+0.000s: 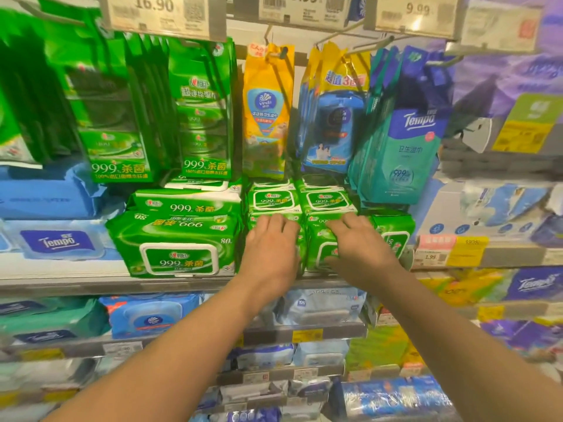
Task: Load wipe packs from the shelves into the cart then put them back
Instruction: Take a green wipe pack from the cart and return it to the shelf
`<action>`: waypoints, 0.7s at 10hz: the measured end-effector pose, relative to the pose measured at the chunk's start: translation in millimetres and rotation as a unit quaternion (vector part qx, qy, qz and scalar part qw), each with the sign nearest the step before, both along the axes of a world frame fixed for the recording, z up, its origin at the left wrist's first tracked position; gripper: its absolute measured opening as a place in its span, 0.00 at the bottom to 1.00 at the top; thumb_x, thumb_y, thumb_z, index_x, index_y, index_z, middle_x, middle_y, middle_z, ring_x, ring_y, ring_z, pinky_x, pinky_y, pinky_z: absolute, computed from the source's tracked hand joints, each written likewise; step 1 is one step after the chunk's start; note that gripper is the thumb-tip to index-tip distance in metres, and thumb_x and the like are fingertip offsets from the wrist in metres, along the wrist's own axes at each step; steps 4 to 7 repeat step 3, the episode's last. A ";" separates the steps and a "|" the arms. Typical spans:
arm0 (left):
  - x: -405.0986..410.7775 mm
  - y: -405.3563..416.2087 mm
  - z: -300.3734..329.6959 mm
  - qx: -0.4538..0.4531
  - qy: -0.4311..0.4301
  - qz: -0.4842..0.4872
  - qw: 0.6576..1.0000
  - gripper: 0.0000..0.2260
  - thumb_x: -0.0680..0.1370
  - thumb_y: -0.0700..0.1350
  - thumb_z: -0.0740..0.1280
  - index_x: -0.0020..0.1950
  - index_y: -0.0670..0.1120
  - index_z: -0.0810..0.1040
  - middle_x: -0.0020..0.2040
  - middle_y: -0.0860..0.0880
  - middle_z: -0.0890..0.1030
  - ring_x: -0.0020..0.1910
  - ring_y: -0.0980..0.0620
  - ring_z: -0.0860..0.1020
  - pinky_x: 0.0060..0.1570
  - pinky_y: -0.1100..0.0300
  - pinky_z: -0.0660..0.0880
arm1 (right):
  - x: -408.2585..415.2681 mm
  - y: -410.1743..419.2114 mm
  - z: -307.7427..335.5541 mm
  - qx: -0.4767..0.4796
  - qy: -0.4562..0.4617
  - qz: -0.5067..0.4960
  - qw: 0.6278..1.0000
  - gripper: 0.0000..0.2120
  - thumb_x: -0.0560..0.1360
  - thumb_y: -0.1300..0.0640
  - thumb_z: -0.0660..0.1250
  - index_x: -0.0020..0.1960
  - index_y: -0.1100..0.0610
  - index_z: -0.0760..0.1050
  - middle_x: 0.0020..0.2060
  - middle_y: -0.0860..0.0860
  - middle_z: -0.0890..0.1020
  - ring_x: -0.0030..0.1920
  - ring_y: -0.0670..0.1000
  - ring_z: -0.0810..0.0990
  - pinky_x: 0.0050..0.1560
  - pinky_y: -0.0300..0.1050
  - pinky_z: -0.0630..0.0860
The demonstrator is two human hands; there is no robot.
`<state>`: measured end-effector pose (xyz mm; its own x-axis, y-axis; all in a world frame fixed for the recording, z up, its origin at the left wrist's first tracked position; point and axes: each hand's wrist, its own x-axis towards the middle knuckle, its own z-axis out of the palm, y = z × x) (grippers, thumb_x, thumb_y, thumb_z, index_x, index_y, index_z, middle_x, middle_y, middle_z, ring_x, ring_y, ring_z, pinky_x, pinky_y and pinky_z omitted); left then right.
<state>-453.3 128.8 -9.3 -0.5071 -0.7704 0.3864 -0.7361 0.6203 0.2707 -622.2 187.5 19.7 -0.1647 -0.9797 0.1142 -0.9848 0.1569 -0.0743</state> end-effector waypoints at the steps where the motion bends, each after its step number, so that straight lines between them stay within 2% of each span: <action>1: 5.2 8.8 10.0 0.009 -0.041 -0.013 0.999 0.27 0.79 0.57 0.66 0.75 0.49 0.67 0.70 0.49 0.69 0.70 0.46 0.64 0.69 0.52 0.63 | 8.8 7.2 4.5 0.002 -0.032 -0.003 0.999 0.34 0.80 0.43 0.63 0.80 0.56 0.58 0.77 0.54 0.64 0.77 0.56 0.61 0.78 0.52 0.57; 2: 16.9 22.8 24.8 0.035 -0.063 -0.019 0.997 0.30 0.79 0.60 0.65 0.77 0.48 0.64 0.72 0.48 0.69 0.72 0.46 0.64 0.71 0.51 0.65 | 13.6 14.8 9.8 0.003 -0.020 0.041 0.999 0.33 0.82 0.43 0.59 0.81 0.57 0.56 0.79 0.55 0.62 0.79 0.56 0.58 0.79 0.51 0.50; 3: 32.4 33.5 35.5 0.033 -0.067 -0.005 0.997 0.33 0.79 0.62 0.65 0.79 0.48 0.63 0.74 0.47 0.69 0.74 0.46 0.64 0.72 0.51 0.66 | 14.4 17.5 17.1 -0.007 -0.022 0.070 0.997 0.35 0.82 0.41 0.60 0.81 0.58 0.55 0.80 0.55 0.60 0.80 0.55 0.57 0.81 0.53 0.52; 7: 32.4 33.5 35.5 0.033 -0.067 -0.005 0.997 0.33 0.79 0.62 0.65 0.79 0.48 0.63 0.74 0.47 0.69 0.74 0.46 0.64 0.72 0.51 0.66 | 14.4 17.5 17.1 -0.007 -0.022 0.070 0.997 0.35 0.82 0.41 0.60 0.81 0.58 0.55 0.80 0.55 0.60 0.80 0.55 0.57 0.81 0.53 0.52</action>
